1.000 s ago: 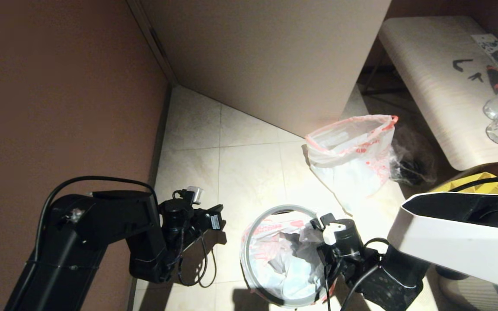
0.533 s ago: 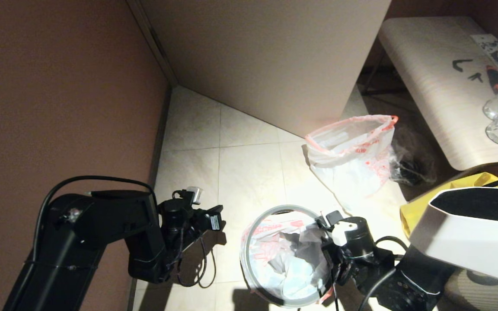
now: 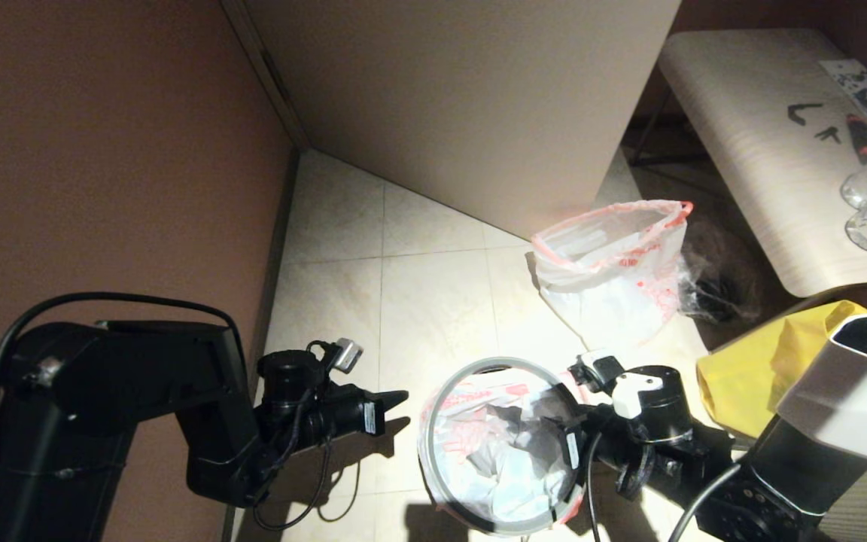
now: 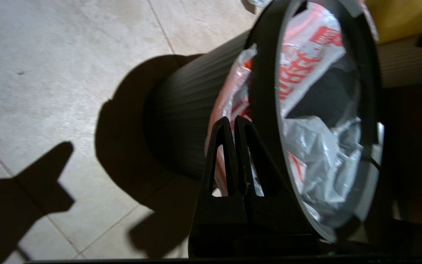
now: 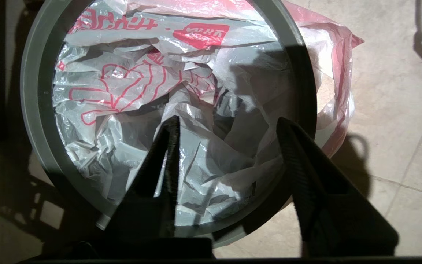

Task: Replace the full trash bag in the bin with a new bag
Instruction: Place the trash can ring on the trash can

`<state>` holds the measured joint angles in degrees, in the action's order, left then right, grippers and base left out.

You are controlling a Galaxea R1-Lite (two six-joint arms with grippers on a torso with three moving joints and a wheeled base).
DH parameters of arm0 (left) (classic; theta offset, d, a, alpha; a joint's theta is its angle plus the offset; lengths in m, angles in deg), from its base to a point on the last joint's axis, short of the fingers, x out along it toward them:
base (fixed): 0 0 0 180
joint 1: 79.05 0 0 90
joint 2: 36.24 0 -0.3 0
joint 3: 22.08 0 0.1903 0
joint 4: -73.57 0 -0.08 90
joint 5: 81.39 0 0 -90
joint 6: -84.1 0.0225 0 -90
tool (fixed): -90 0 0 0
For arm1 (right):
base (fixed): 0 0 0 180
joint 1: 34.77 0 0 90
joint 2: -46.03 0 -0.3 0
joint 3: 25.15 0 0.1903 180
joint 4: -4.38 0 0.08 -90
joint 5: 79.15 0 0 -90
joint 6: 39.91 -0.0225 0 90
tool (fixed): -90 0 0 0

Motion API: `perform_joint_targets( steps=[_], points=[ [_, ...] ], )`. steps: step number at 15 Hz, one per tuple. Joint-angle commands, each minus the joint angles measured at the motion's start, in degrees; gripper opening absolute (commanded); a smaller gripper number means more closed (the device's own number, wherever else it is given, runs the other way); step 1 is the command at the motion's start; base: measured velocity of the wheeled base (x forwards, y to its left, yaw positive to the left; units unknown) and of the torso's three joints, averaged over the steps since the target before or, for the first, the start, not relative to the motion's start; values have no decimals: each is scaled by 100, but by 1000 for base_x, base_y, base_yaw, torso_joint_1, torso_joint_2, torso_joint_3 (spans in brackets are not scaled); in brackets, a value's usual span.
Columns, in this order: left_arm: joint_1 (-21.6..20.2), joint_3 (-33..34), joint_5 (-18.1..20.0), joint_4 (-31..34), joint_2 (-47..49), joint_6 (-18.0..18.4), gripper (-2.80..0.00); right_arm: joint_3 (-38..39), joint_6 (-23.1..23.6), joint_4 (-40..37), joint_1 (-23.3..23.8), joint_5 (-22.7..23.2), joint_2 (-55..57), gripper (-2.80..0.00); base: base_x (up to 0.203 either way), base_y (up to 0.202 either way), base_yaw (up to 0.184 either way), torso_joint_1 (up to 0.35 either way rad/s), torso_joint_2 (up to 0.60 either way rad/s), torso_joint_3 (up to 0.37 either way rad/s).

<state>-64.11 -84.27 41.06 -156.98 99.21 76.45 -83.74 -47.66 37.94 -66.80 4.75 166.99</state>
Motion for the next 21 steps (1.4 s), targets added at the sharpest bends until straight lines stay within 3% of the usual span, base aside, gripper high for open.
perform_joint_targets(
  steps=[1,2,3,5,6,10,12,14,15,17,21],
  points=[
    [-151,125,375,8,-255,1,-280,-21,-48,44,246,339,94,-280,0,0,0,0,0,0],
    [-266,138,601,118,-401,8,-280,-26,-48,61,440,541,154,-280,0,0,0,0,0,0],
    [-419,172,1066,308,-577,9,-280,-26,-50,68,642,719,190,-280,0,0,0,0,0,0],
    [-656,225,2284,849,-766,27,-280,-29,-17,105,1019,1230,417,-280,0,0,0,0,0,0],
    [-644,224,2346,948,-784,41,-280,-32,31,207,1150,1439,549,-280,0,0,0,0,0,0],
    [-217,253,1952,975,-757,44,-280,9,168,1162,1403,2288,939,-280,0,0,0,0,0,0],
    [110,276,1189,972,-635,194,-280,50,170,1387,1461,2611,1017,-280,0,0,0,0,0,0],
    [393,275,604,984,-385,622,-280,51,168,1519,1516,2682,1117,-280,0,0,0,0,0,0],
    [449,237,396,991,-292,668,-280,49,168,1602,1536,2692,1172,-280,0,0,0,0,0,0],
    [521,190,181,984,-203,712,-280,40,161,1779,1578,2761,1277,-280,0,0,0,0,0,0],
    [546,182,146,977,-159,791,-280,-56,168,1812,1630,2860,1385,-280,0,0,0,0,0,0]
  ],
)
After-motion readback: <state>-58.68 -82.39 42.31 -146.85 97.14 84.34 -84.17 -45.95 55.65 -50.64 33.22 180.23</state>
